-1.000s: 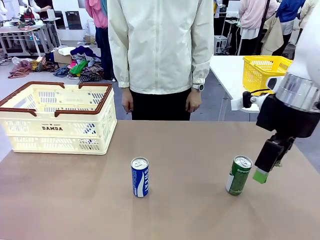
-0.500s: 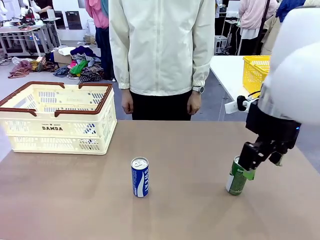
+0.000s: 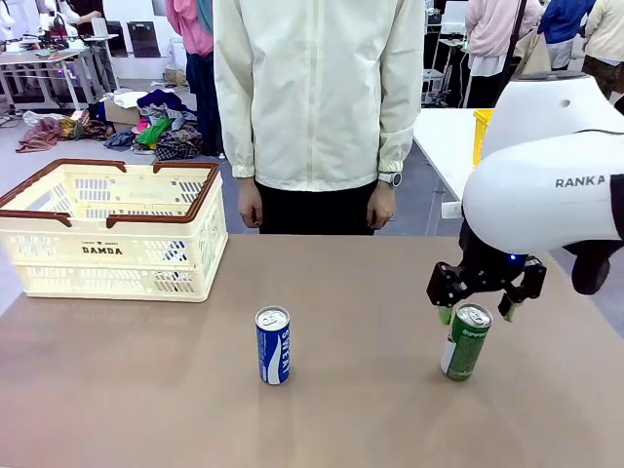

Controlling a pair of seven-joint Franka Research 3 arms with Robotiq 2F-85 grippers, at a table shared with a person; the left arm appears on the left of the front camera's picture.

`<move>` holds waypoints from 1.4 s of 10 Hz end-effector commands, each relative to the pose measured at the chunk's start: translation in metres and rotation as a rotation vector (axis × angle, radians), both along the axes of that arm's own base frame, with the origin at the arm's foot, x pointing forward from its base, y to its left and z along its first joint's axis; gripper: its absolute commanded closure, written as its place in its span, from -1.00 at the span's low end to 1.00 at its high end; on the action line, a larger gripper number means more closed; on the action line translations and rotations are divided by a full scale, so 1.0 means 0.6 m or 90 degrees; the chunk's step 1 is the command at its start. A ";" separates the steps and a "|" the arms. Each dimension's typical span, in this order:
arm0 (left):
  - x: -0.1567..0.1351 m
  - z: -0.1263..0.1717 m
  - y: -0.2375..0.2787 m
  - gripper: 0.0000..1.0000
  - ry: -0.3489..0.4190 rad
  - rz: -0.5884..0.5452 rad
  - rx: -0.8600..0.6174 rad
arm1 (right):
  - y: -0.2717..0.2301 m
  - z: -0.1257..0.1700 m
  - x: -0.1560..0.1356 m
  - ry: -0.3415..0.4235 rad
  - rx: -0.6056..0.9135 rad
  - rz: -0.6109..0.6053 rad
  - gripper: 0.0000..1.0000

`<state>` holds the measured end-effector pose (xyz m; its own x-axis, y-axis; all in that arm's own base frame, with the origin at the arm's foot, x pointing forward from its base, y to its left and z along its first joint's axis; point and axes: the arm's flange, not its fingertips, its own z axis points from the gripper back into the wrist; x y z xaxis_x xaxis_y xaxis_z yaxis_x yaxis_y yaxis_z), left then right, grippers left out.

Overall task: Place the drinks into the Shopping basket.
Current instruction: Pick up one drink and place it into the Shopping basket.

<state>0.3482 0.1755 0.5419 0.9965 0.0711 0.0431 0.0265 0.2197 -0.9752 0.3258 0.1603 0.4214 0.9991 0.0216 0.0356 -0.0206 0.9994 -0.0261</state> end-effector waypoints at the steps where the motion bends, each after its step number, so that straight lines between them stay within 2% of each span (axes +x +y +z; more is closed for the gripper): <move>1: -0.001 0.004 -0.001 -1.00 0.001 0.007 -0.009 | -0.029 -0.046 -0.012 -0.033 0.021 -0.039 -1.00; 4: -0.001 0.004 -0.001 -1.00 0.001 0.007 -0.009 | -0.041 -0.063 -0.006 -0.028 0.022 -0.045 -1.00; 10: -0.001 0.004 -0.001 -1.00 0.001 0.007 -0.009 | -0.054 -0.120 -0.023 0.039 0.012 -0.021 -1.00; 12: -0.001 0.004 -0.001 -1.00 0.001 0.007 -0.009 | -0.055 -0.119 -0.028 0.042 0.013 0.002 1.00; 14: -0.001 0.004 -0.001 -1.00 0.001 0.007 -0.009 | -0.055 -0.119 -0.028 0.043 0.015 0.003 1.00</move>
